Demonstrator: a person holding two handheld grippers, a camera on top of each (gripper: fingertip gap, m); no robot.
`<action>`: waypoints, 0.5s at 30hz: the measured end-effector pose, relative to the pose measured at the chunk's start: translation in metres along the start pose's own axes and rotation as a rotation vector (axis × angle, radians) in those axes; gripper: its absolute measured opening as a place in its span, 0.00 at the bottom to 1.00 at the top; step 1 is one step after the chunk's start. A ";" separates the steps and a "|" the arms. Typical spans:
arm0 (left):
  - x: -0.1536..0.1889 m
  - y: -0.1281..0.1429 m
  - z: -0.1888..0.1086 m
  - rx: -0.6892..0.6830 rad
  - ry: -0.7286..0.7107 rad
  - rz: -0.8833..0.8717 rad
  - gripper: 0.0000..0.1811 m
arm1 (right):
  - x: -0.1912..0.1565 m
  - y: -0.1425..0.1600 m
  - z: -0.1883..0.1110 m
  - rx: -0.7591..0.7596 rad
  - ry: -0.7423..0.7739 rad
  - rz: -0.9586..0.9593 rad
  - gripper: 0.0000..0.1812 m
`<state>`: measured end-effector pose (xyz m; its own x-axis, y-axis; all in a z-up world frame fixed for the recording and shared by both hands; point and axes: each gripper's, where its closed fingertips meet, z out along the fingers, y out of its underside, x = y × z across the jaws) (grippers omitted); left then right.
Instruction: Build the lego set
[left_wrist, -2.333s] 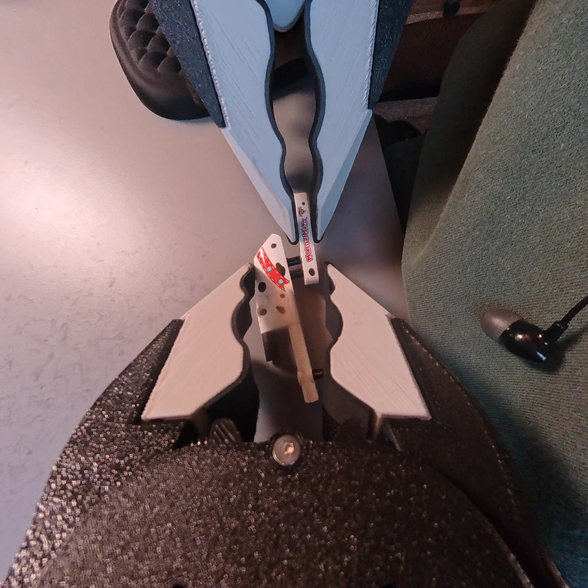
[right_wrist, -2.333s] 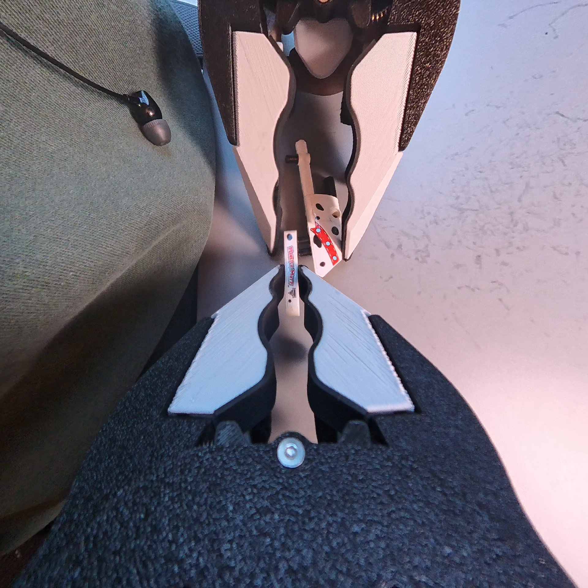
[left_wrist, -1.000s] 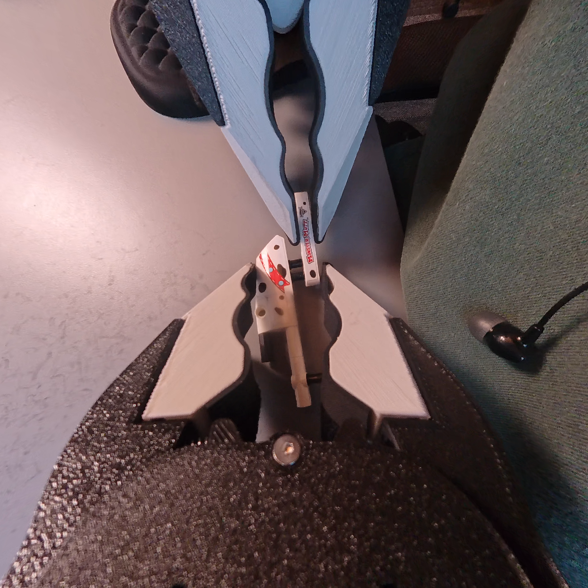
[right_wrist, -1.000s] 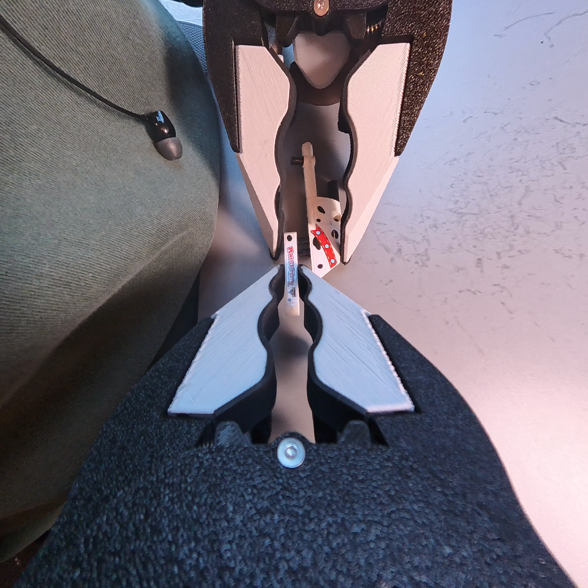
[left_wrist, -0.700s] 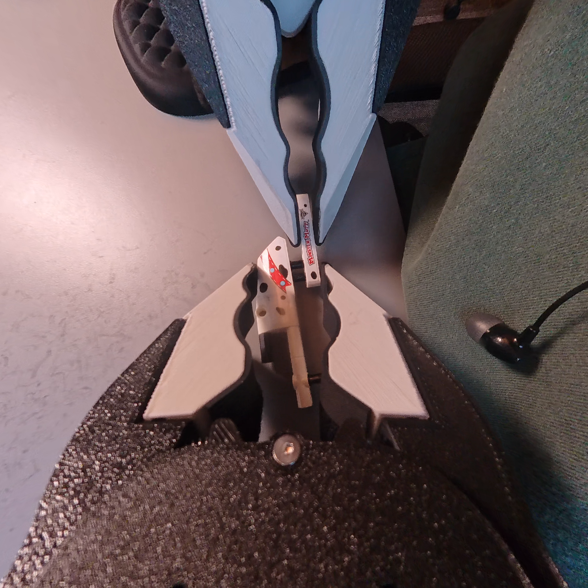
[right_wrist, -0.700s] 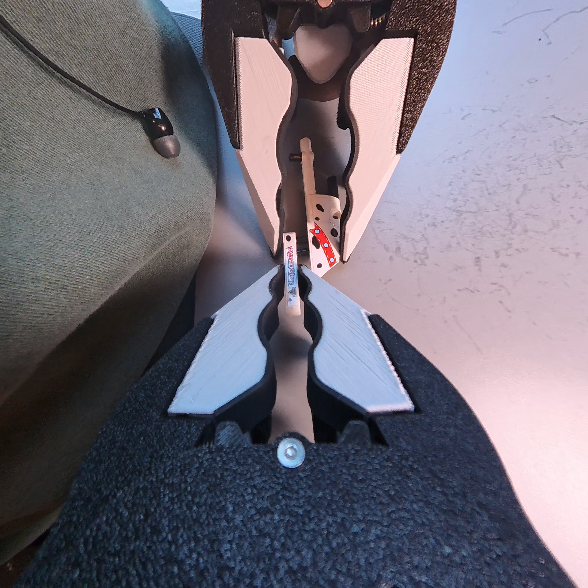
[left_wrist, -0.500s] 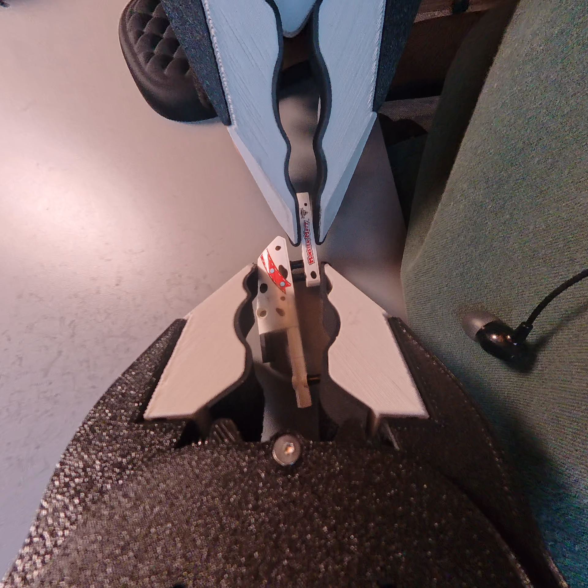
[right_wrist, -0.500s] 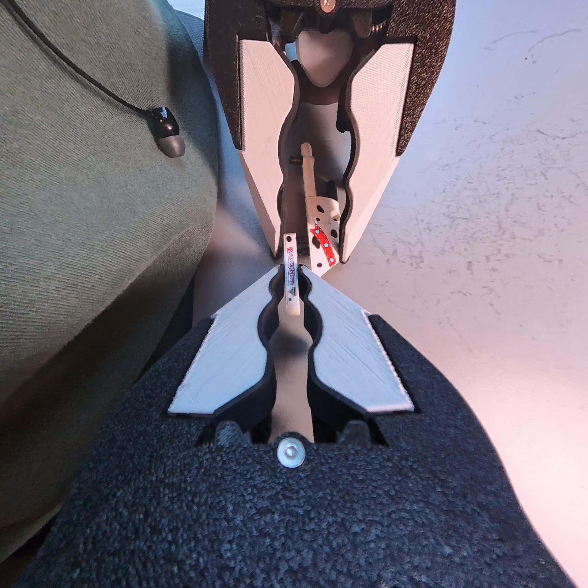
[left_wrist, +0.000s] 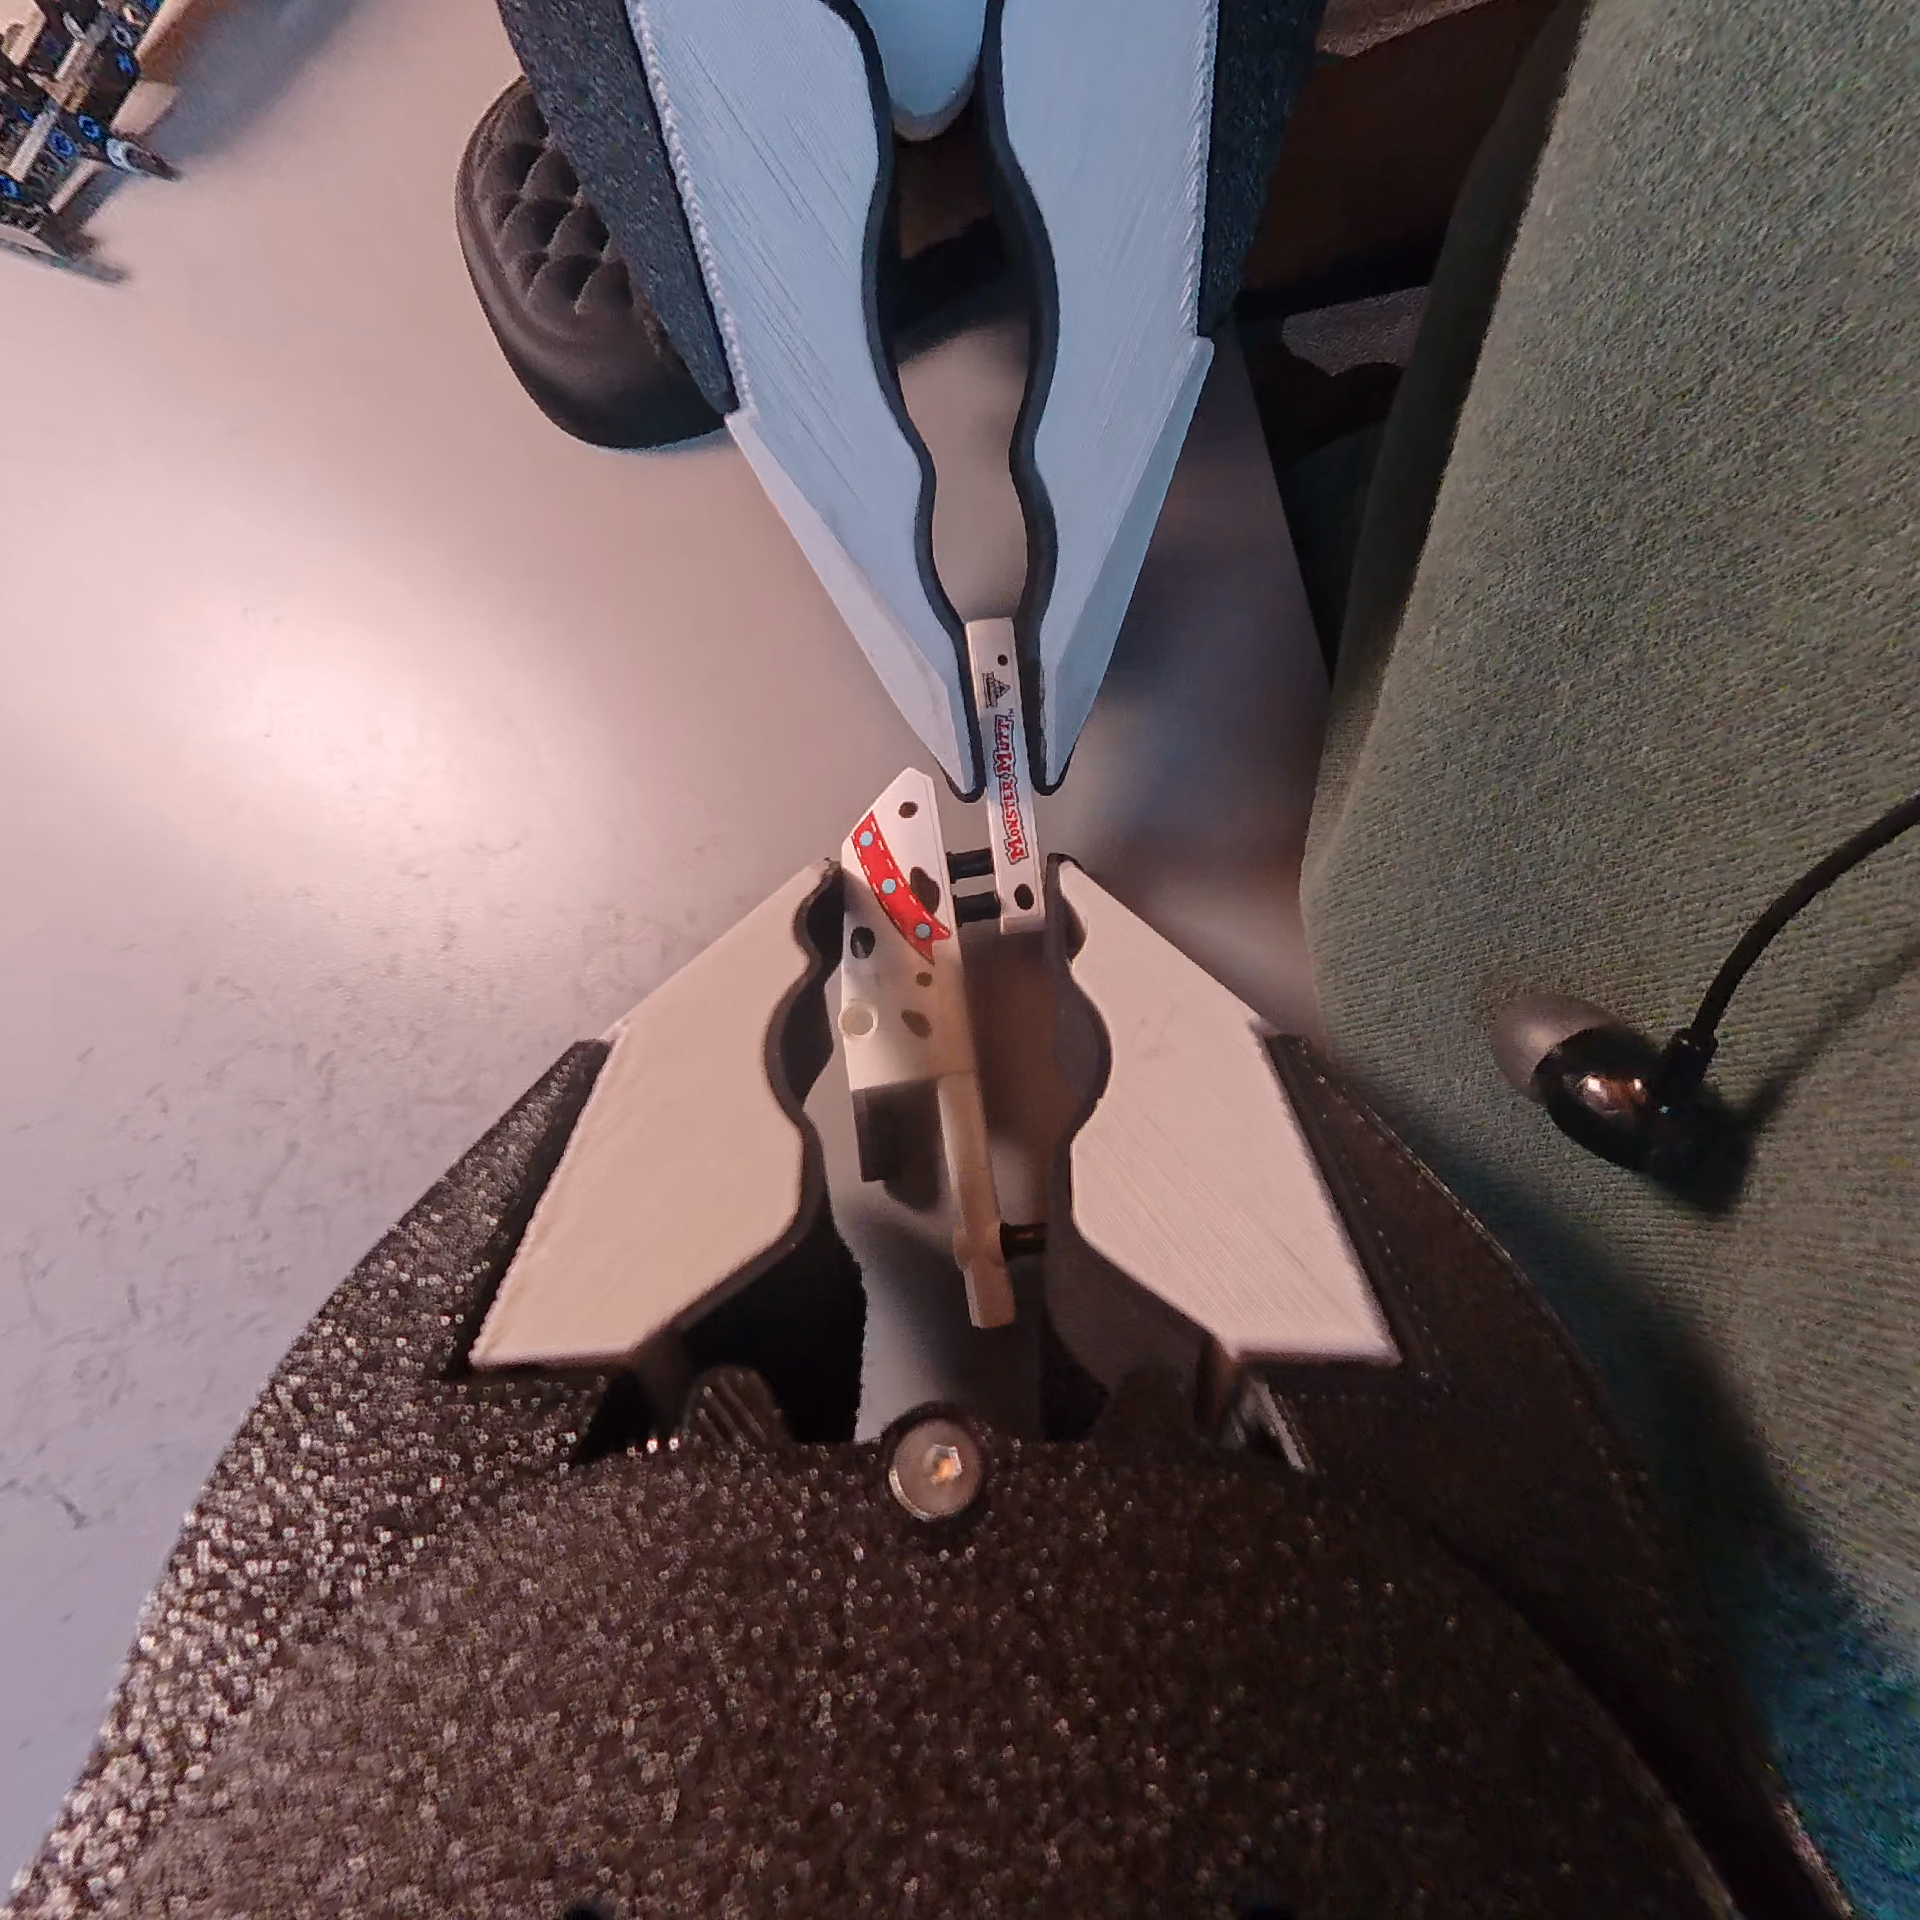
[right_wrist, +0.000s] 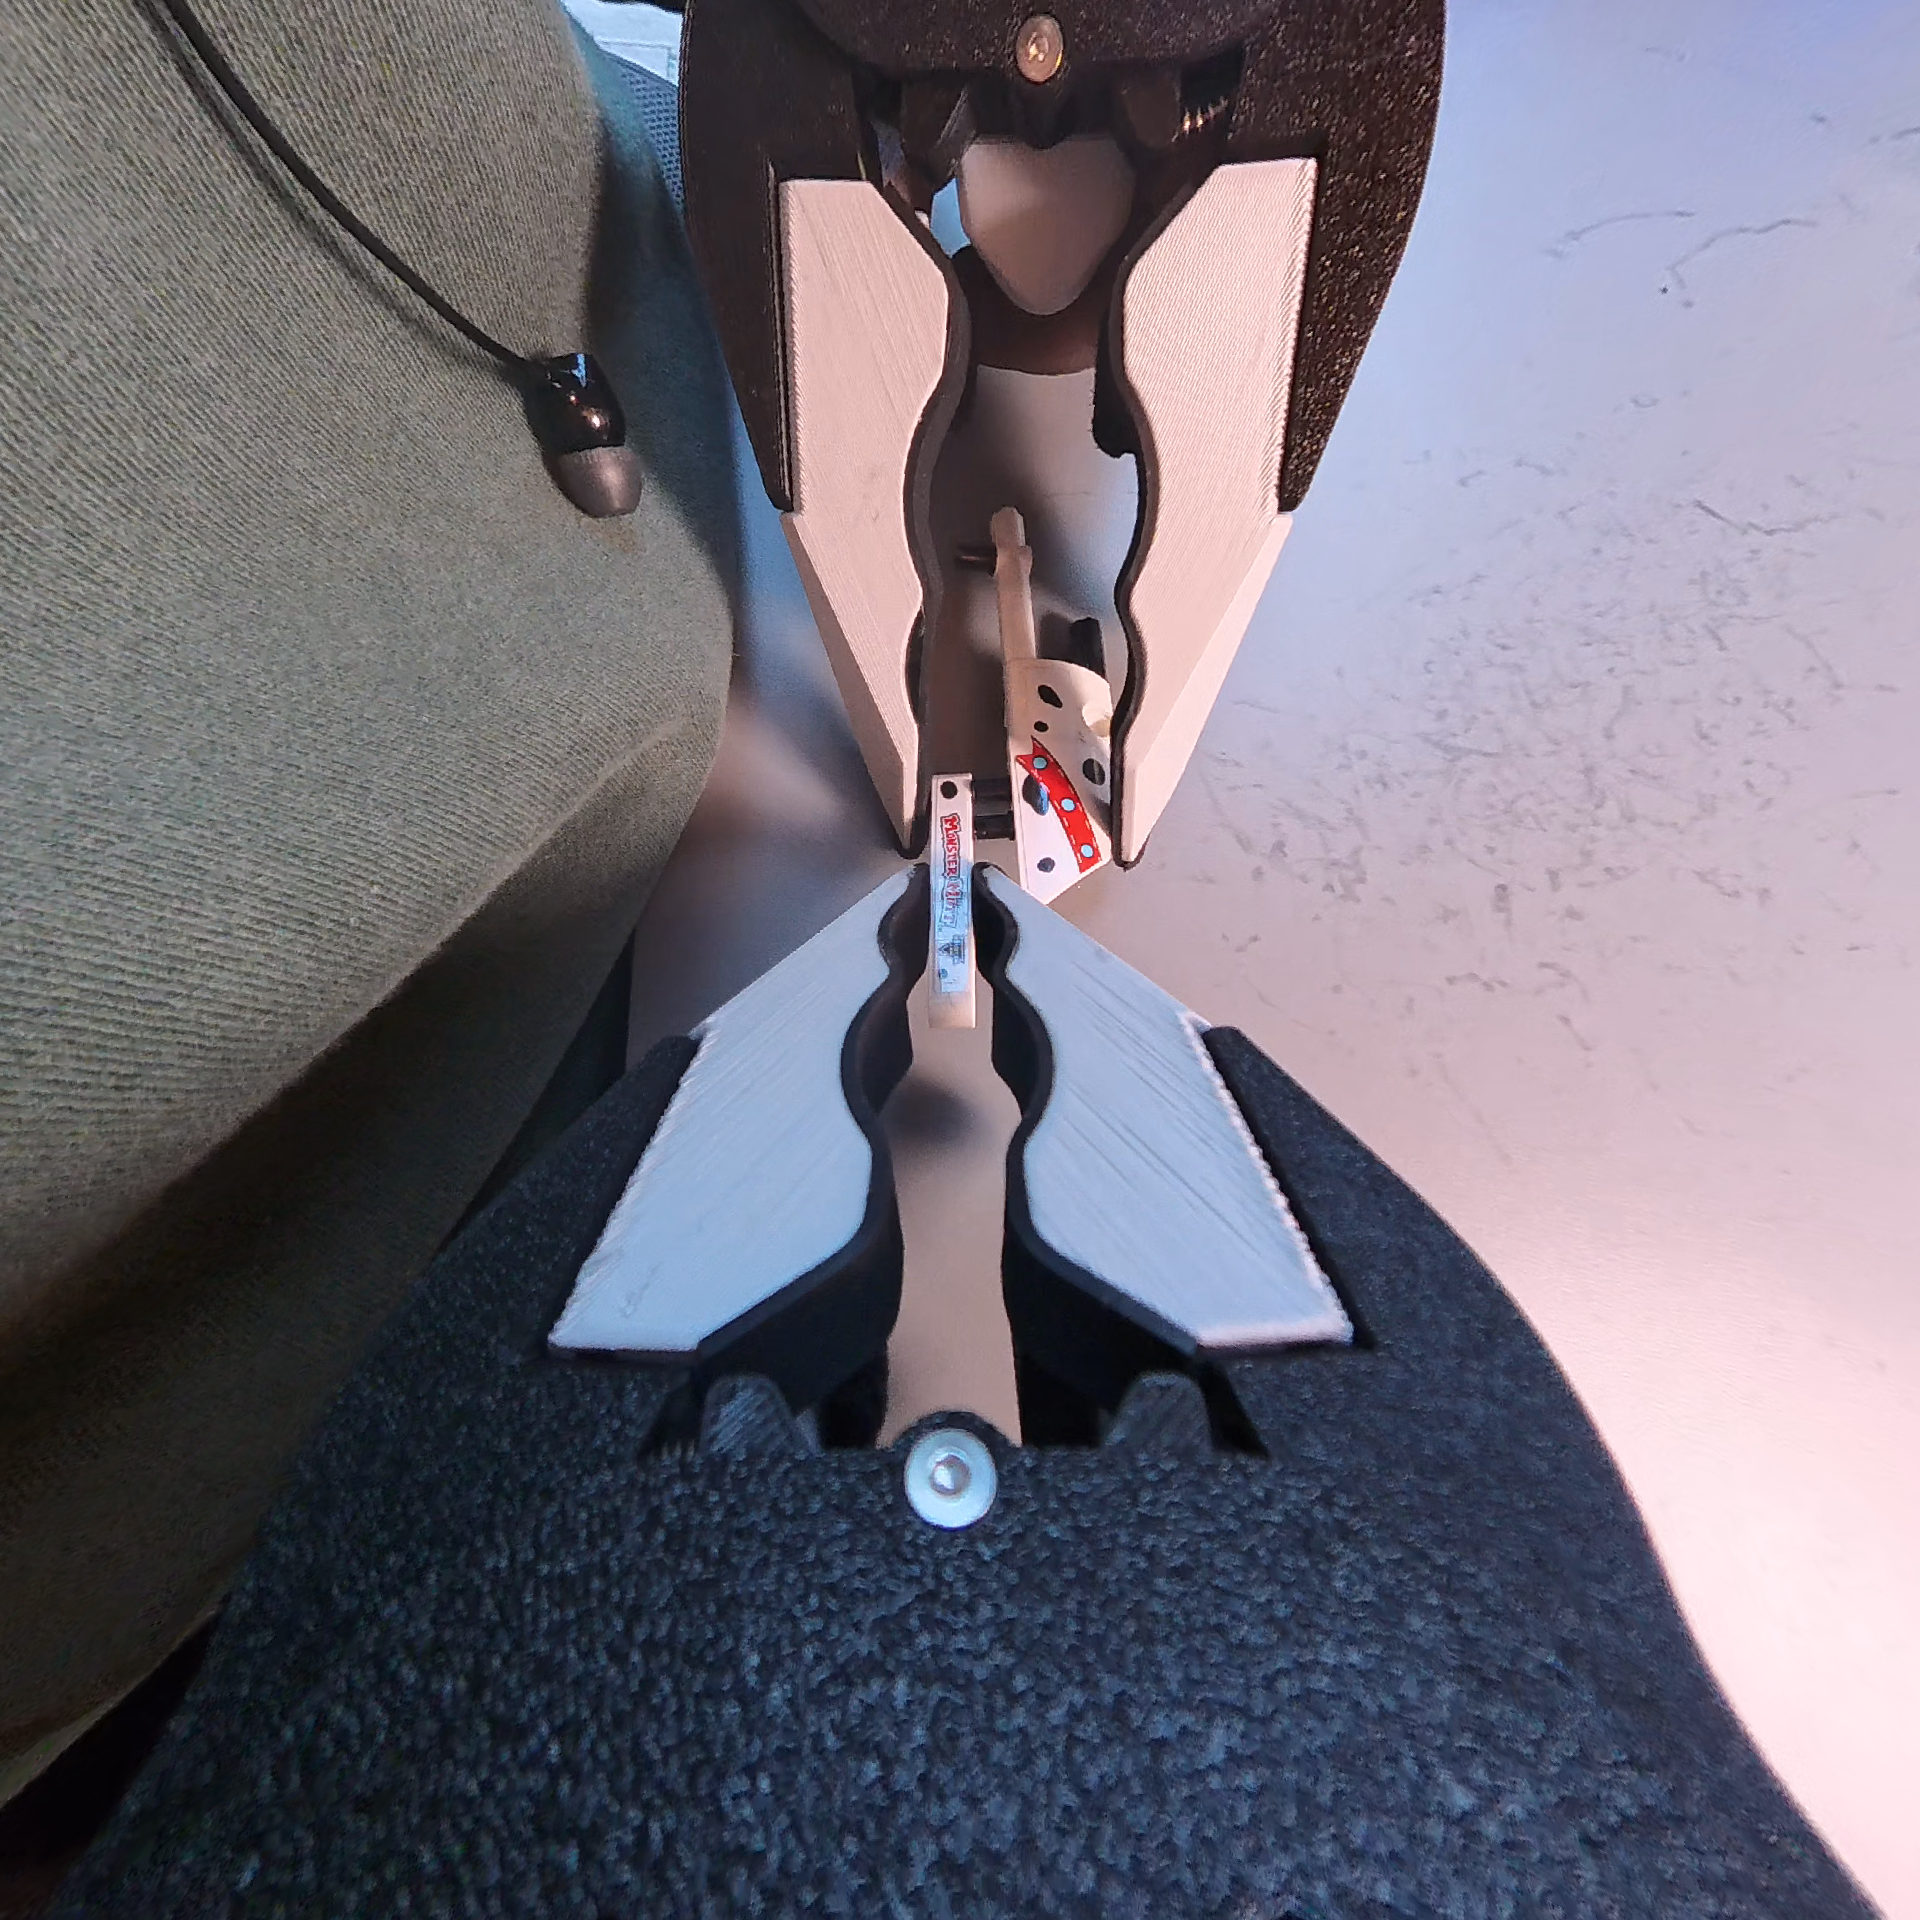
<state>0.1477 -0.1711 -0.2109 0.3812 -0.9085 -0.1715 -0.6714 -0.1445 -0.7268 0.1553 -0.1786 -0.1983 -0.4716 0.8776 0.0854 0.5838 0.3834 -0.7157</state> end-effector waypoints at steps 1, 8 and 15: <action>0.000 0.000 0.000 0.000 -0.002 0.002 0.21 | 0.000 0.000 0.000 -0.001 -0.001 -0.001 0.04; 0.000 0.000 0.000 0.002 0.000 0.003 0.21 | -0.001 0.000 0.000 0.005 -0.016 0.014 0.04; 0.000 0.000 0.000 0.001 0.007 -0.008 0.20 | 0.003 -0.007 -0.007 0.069 -0.039 0.077 0.04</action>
<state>0.1476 -0.1714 -0.2105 0.3818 -0.9101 -0.1610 -0.6676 -0.1511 -0.7290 0.1540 -0.1767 -0.1878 -0.4533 0.8913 0.0018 0.5734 0.2932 -0.7651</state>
